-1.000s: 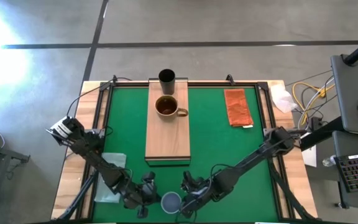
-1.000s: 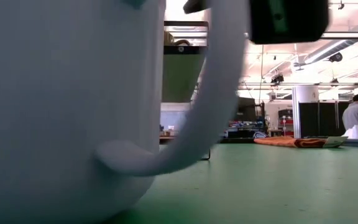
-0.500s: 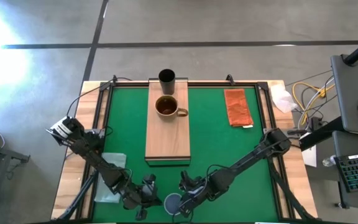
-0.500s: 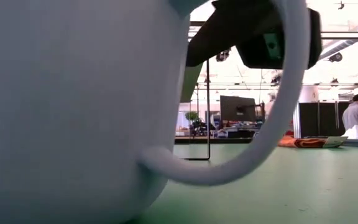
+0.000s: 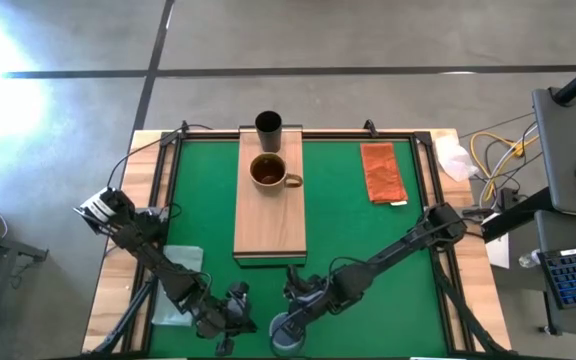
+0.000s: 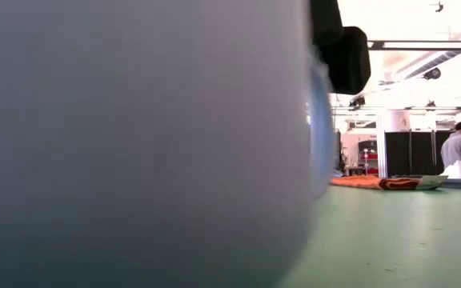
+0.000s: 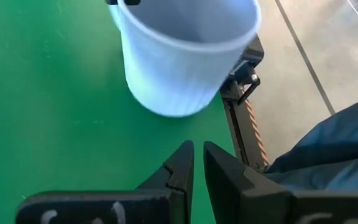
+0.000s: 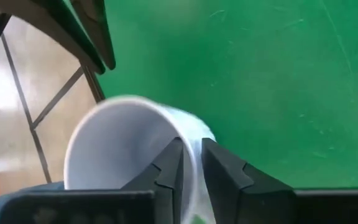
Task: Stack small to large cups/mugs on shelf
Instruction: Put the gray mug on the shelf
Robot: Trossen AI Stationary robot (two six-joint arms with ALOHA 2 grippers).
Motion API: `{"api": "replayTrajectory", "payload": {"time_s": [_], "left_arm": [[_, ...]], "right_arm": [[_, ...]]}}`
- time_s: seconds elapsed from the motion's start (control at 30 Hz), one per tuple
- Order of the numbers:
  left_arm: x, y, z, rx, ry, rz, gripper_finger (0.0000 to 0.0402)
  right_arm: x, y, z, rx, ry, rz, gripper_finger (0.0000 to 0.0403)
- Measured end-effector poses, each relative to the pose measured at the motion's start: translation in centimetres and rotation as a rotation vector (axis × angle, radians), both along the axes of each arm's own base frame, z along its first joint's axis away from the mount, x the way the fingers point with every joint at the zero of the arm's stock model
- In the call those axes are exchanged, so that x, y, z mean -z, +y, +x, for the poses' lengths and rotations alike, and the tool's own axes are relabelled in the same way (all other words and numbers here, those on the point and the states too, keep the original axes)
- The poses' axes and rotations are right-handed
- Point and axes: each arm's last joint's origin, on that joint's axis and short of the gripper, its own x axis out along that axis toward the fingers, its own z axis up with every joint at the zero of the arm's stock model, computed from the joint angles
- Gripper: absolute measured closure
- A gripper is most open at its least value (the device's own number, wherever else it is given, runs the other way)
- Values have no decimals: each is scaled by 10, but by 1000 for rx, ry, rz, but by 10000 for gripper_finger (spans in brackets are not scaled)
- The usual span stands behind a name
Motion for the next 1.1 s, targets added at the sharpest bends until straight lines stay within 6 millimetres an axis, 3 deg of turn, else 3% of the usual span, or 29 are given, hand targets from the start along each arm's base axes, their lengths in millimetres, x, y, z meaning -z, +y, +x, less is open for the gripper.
{"api": "replayTrajectory", "payload": {"time_s": [0.2, 0.5, 0.67, 0.87, 1.0, 1.1], "left_arm": [[2, 1, -1, -7, 4, 12, 379], [4, 3, -2, -10, 8, 21, 379], [5, 3, -2, -10, 9, 22, 379], [4, 2, -2, -15, -1, 16, 379], [3, 2, -1, -24, -6, 19, 379], [3, 2, -1, -24, -6, 19, 379]], "right_arm": [[-4, 1, 0, 10, -4, 19, 346], [-29, 4, 6, -7, -46, 31, 305], [-46, 1, 0, -100, 25, -90, 289], [-55, -10, -22, -248, 234, -326, 279], [-50, 2, -27, -380, 207, -344, 275], [-42, 21, -28, -496, 81, -359, 271]]}}
